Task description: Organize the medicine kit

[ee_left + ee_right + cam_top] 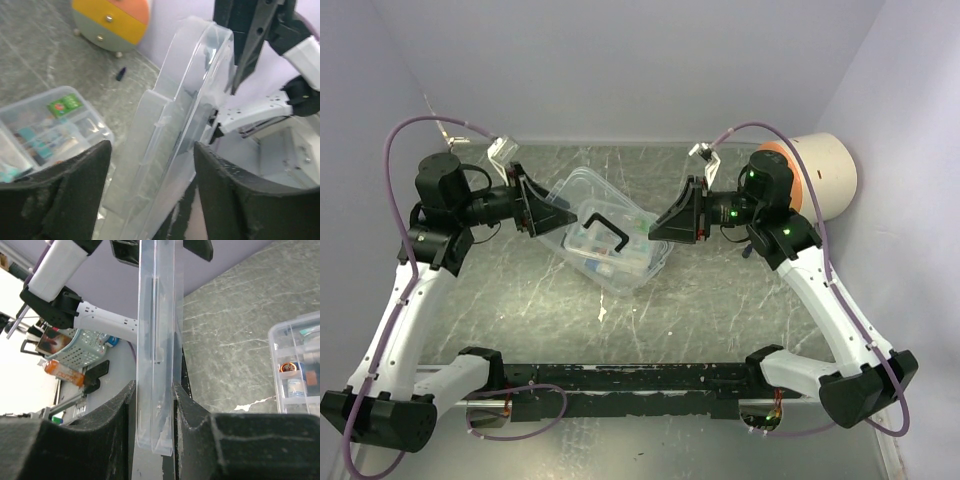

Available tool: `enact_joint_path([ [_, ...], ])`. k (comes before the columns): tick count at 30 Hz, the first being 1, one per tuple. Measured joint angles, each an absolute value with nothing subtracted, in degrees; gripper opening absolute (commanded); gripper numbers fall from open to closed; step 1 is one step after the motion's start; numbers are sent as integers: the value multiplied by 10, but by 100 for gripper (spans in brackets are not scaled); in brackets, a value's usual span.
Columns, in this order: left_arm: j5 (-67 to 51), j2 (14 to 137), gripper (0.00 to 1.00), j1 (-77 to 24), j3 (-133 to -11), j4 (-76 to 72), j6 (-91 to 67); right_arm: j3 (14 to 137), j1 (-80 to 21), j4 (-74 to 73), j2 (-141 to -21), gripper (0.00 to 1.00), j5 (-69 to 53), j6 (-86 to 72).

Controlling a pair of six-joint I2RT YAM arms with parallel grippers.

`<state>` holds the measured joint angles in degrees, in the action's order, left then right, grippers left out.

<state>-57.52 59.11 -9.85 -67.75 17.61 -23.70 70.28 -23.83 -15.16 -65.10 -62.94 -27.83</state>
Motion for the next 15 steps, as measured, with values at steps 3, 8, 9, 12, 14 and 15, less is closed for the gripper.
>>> enact_joint_path([
  [3, -611, 580, 60, -98, -647, 148, -273, 705, -238, -155, -651, 16, -643, -269],
  [8, -644, 551, 47, -98, -617, 107, -323, 711, -232, -157, -656, 16, -657, -266],
  [9, -647, 546, 47, -97, -614, 98, -332, 711, -229, -157, -658, 16, -660, -266],
  [12, -652, 528, 51, -96, -607, 72, -355, 711, -223, -150, -661, 16, -677, -267],
  [14, -654, 521, 52, -96, -606, 66, -360, 711, -220, -144, -663, 16, -688, -268],
  [15, -655, 519, 52, -96, -606, 66, -360, 711, -218, -141, -663, 16, -693, -270],
])
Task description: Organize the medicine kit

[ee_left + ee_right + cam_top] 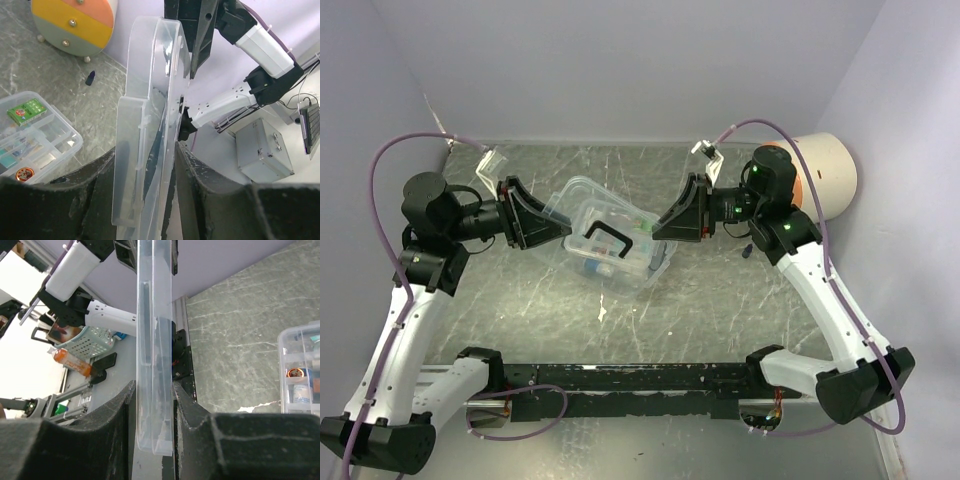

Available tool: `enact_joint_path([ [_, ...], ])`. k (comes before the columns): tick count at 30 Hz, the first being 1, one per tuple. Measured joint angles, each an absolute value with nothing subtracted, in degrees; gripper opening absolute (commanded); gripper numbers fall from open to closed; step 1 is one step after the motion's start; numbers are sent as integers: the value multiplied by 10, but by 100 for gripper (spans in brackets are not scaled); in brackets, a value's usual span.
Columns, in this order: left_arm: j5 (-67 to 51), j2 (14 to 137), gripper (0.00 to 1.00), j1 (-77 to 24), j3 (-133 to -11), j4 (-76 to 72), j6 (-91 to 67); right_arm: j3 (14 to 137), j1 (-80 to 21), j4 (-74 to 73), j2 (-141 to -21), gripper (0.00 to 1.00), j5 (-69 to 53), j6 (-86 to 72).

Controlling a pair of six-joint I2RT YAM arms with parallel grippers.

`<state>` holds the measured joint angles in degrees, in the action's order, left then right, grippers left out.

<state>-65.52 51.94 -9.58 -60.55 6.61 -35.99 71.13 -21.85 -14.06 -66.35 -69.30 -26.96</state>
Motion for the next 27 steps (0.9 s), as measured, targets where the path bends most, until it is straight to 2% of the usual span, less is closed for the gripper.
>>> enact_joint_path([
  [2, -658, 519, 50, -96, -606, 70, -355, 711, -217, -134, -665, 16, -700, -273],
  [5, -661, 519, 37, -96, -606, 78, -347, 711, -213, -129, -667, 16, -706, -280],
  [6, -664, 519, 33, -96, -606, 81, -343, 711, -211, -127, -667, 18, -707, -281],
  [8, -670, 519, 26, -96, -606, 85, -340, 712, -210, -128, -667, 28, -703, -280],
  [14, -673, 517, 23, -96, -606, 67, -357, 694, -207, -102, -672, 59, -664, -316],
  [19, -643, 525, 21, -96, -606, 63, -382, 663, -204, -83, -665, 77, -583, -350],
  [21, -627, 536, 21, -96, -606, 50, -407, 659, -203, -86, -653, 80, -514, -359],
  [27, -567, 566, 21, -96, -569, -25, -521, 630, -201, -94, -587, 80, -296, -390],
])
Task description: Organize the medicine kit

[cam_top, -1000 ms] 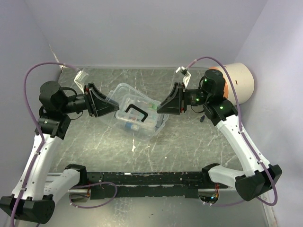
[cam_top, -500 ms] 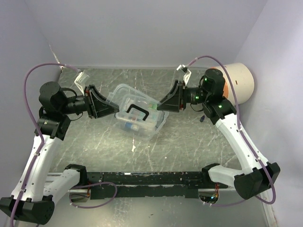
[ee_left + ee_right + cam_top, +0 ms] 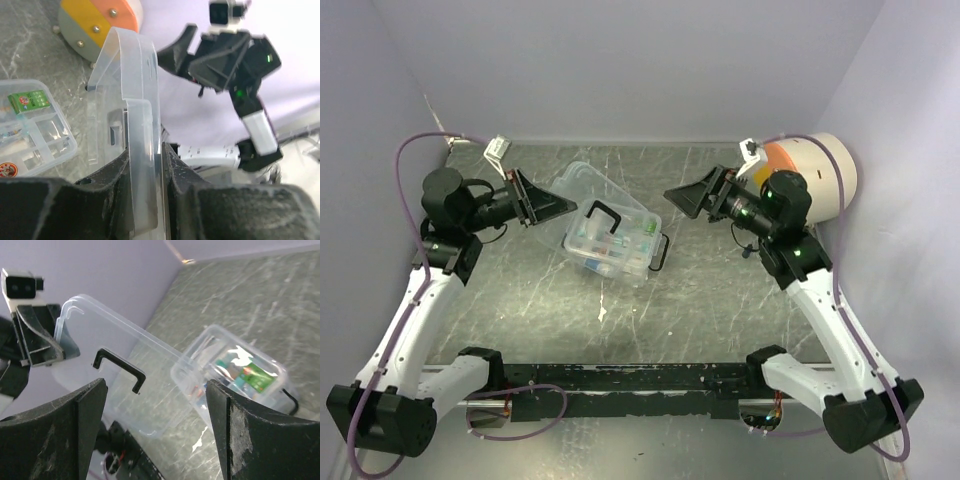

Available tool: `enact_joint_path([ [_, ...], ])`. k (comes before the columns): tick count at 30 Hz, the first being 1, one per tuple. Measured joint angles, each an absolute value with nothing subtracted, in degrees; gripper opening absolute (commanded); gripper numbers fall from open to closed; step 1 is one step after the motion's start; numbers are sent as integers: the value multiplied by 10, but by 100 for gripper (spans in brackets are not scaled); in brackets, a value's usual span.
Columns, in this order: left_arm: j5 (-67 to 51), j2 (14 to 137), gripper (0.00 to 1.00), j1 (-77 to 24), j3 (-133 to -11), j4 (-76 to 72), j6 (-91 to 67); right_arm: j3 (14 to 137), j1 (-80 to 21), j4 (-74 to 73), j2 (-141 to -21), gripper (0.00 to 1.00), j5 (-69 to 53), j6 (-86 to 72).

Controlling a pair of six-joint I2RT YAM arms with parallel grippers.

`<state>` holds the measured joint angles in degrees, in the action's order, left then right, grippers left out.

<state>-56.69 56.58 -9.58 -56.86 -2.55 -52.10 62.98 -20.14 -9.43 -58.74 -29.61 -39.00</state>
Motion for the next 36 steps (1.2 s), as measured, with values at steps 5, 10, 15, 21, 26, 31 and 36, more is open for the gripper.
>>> enact_joint_path([
  [5, -498, 589, 21, -96, -524, -84, -643, 537, -200, -50, -537, 80, -220, -447],
  [10, -444, 606, 21, -96, -480, -189, -789, 433, -200, 20, -541, 80, -232, -537],
  [15, -408, 614, 20, -96, -462, -265, -895, 364, -201, 136, -562, 81, -265, -637],
  [21, -382, 616, 22, -100, -461, -309, -958, 351, -201, 308, -622, 76, -311, -743],
  [26, -375, 620, 23, -102, -449, -336, -987, 345, -209, 423, -662, 66, -326, -814],
  [31, -375, 630, 28, -103, -442, -341, -995, 345, -218, 479, -682, 45, -330, -845],
  [36, -380, 632, 40, -103, -442, -338, -982, 337, -219, 529, -706, 33, -332, -855],
])
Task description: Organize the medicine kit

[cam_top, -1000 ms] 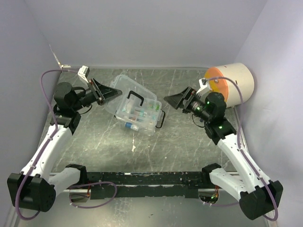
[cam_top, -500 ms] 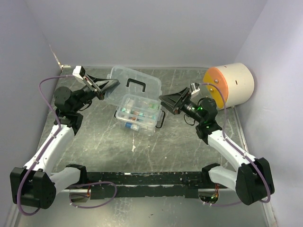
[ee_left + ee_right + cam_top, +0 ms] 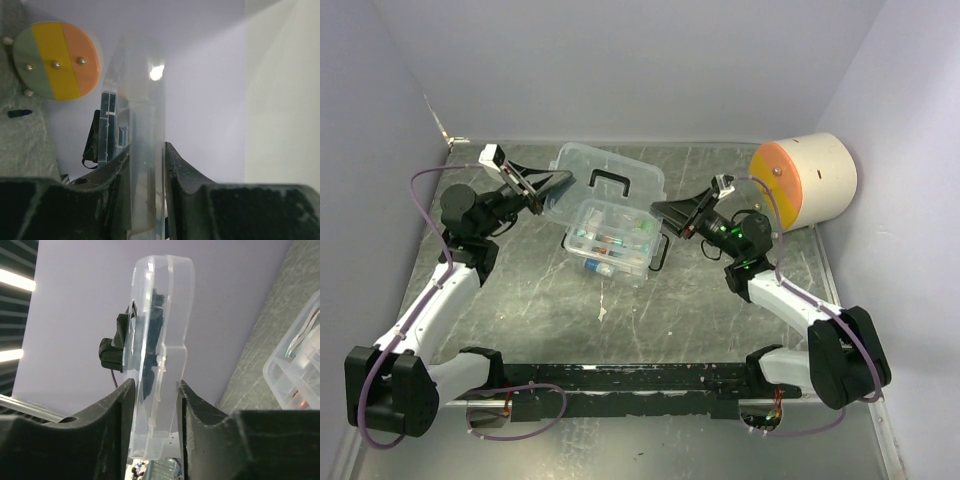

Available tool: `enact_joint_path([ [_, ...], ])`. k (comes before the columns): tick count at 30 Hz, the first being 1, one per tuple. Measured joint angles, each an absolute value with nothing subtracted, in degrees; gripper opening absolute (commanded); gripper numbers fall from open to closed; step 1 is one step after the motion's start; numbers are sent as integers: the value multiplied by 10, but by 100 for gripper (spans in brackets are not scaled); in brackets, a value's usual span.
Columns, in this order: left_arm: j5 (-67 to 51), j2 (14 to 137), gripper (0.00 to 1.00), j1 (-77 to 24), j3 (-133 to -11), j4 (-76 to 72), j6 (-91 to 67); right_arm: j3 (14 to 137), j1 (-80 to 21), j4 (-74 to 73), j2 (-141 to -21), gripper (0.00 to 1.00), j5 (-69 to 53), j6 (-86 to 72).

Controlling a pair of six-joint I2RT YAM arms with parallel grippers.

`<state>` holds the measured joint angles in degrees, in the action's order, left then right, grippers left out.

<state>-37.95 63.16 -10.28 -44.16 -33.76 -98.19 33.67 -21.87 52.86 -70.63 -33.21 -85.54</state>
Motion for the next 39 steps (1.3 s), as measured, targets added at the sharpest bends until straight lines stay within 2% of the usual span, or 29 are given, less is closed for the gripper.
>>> enact_joint_path([
  [4, -391, 629, 52, -103, -441, -281, -929, 290, -219, 590, -720, 24, -327, -875],
  [8, -403, 630, 63, -102, -441, -204, -860, 265, -219, 624, -737, 22, -325, -887],
  [12, -427, 645, 68, -93, -442, -161, -800, 264, -219, 620, -733, 21, -315, -873],
  [15, -445, 670, 66, -79, -453, -112, -743, 258, -219, 599, -722, 20, -300, -857],
  [18, -453, 707, 58, -72, -487, -55, -679, 257, -219, 573, -716, 21, -284, -843],
  [23, -454, 758, 52, -70, -525, -2, -610, 254, -220, 536, -716, 22, -258, -833],
  [27, -456, 809, 53, -70, -558, 34, -568, 247, -221, 511, -722, 25, -241, -825],
  [35, -453, 872, 59, -70, -617, 129, -466, 239, -225, 490, -750, 38, -231, -811],
  [39, -448, 890, 59, -64, -622, 153, -432, 237, -225, 497, -771, 40, -232, -808],
])
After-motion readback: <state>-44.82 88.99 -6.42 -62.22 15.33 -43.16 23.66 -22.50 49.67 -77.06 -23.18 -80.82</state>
